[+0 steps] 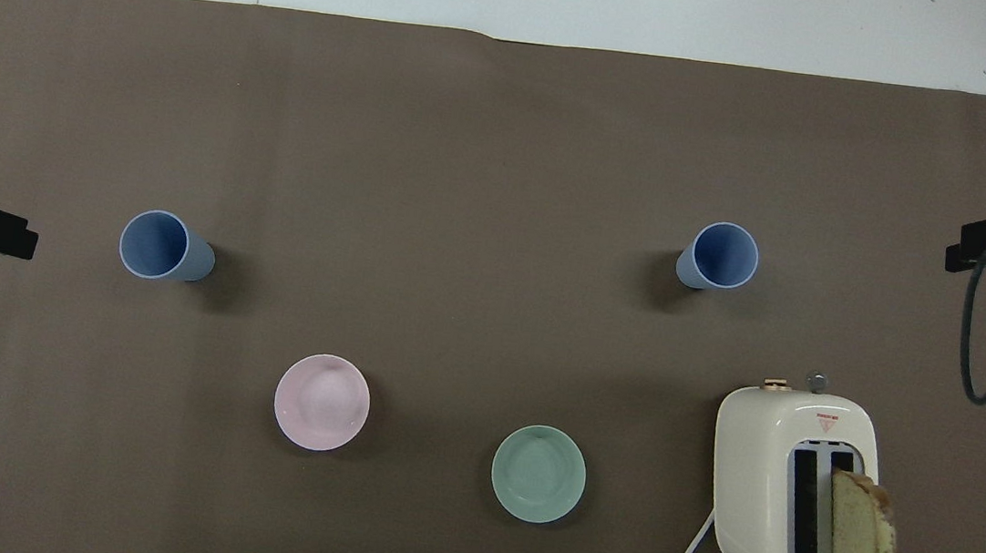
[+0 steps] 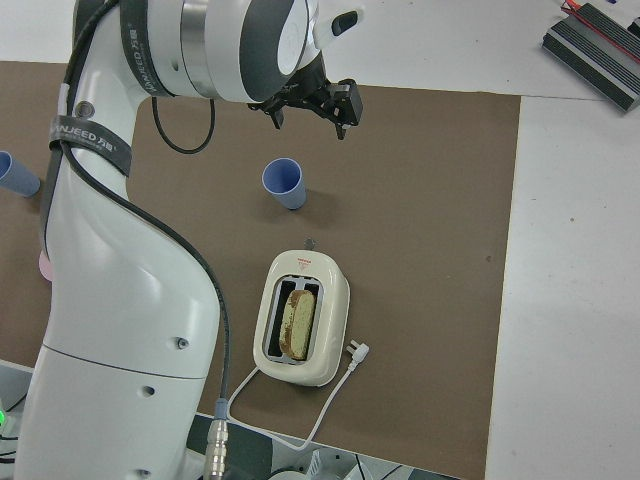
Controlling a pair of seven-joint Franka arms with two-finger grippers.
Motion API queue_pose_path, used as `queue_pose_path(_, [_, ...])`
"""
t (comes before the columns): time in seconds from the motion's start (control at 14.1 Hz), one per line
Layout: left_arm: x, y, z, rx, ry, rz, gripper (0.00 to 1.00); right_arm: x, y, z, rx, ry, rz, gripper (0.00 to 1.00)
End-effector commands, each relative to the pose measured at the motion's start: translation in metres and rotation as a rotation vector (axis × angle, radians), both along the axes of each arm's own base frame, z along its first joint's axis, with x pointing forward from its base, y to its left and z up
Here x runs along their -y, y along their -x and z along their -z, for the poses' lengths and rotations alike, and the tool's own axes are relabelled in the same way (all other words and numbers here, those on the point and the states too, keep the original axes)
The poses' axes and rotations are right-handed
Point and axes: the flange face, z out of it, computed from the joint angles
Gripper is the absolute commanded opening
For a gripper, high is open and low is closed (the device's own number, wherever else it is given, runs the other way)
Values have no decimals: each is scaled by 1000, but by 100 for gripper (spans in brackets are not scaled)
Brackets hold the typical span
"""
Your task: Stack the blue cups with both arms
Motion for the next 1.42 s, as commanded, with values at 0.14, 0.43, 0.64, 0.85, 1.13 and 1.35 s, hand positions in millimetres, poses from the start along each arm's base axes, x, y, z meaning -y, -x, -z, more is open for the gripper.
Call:
queue_pose_path(0.14, [0,3,-5,6,2,0,100,3,5,-1,1,-25,-21,100])
queue_pose_path(0.43, [0,3,-6,11,2,0,100,2,5,-1,1,-25,-22,100])
queue_pose_path(0.64, [0,3,-6,11,2,0,100,3,5,-1,1,-25,-21,100])
queue_pose_path(0.85, [0,2,-8,16,-1,1,100,3,5,-1,1,-25,-24,100])
queue_pose_path(1.13, [-2,2,-7,19,-1,-4,100,4,5,-1,1,-22,-23,100])
queue_pose_path(1.35, [-18,-5,11,14,1,-34,100,4,5,-1,1,-21,-25,100])
